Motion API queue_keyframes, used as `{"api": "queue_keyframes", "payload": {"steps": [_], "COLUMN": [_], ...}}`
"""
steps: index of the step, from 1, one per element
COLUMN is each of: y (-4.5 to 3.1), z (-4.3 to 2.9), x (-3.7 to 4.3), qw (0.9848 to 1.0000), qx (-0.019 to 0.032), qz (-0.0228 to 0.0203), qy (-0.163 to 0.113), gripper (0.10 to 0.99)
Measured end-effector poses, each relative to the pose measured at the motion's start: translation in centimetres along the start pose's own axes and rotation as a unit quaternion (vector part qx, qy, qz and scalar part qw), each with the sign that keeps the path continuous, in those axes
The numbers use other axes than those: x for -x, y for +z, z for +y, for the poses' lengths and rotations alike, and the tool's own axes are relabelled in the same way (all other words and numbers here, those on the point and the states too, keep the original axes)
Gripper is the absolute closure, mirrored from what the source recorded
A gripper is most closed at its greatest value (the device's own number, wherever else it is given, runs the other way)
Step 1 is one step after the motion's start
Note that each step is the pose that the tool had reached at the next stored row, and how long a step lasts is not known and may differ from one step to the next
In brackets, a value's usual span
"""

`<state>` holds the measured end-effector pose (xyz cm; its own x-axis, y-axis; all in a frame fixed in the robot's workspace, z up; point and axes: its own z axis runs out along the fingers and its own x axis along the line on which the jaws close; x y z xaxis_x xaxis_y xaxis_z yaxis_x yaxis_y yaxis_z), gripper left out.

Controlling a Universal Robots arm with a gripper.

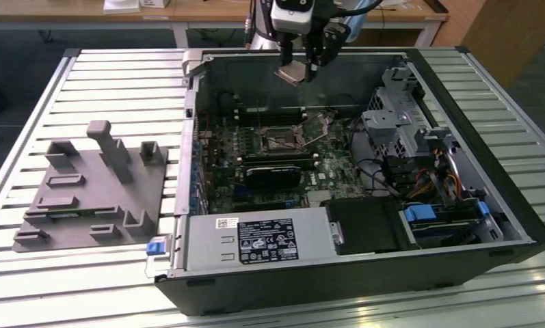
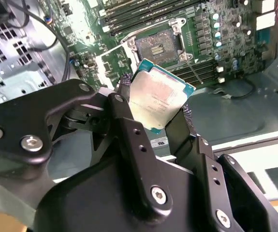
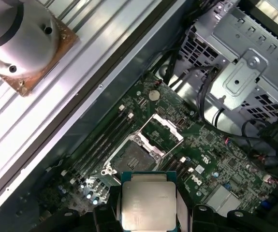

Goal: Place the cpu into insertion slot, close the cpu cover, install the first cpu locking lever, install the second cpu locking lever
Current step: 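Place the cpu into insertion slot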

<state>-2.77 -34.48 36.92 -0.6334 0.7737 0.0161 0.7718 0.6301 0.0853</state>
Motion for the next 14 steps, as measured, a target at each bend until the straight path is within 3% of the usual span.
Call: {"api": "queue_keyframes", "payload": {"steps": [8,14], "y": [0.05,0.11], "z": [0.0,-0.01], "x": [0.0,0.0], "qw": [0.9985,0.9945], "qx": [0.0003,0.0005], "qz": [-0.0055,-0.0104], "qy": [0.055,0.104], "gripper": [0.545,0.545]}}
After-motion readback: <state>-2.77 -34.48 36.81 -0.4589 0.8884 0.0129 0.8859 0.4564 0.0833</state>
